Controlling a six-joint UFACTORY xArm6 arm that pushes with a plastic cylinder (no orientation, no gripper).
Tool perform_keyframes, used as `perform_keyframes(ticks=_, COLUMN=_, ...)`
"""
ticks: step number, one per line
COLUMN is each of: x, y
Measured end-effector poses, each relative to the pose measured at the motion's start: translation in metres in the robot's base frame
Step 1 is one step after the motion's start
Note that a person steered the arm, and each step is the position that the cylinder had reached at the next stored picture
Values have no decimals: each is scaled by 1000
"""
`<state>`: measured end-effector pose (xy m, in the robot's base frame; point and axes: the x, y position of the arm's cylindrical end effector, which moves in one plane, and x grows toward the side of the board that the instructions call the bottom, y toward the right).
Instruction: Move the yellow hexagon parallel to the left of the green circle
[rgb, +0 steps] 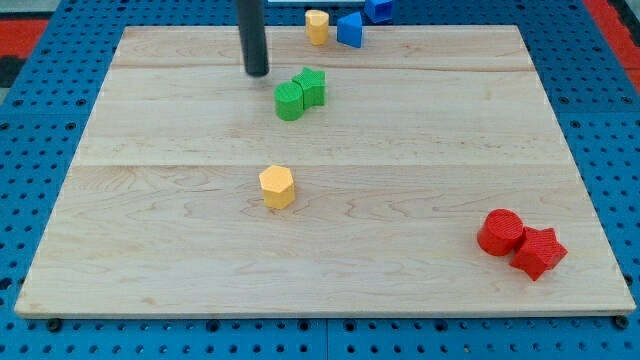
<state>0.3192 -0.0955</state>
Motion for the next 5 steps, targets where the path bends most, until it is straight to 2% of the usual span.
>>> perform_keyframes(ticks=1, x=67, y=-18)
perform_keyframes(ticks=2, x=145, y=-10)
perform_keyframes(ticks=3, x=204, y=34)
perform_keyframes(ticks=4, x=201, y=96)
perform_keyframes(ticks=5, x=184, y=41)
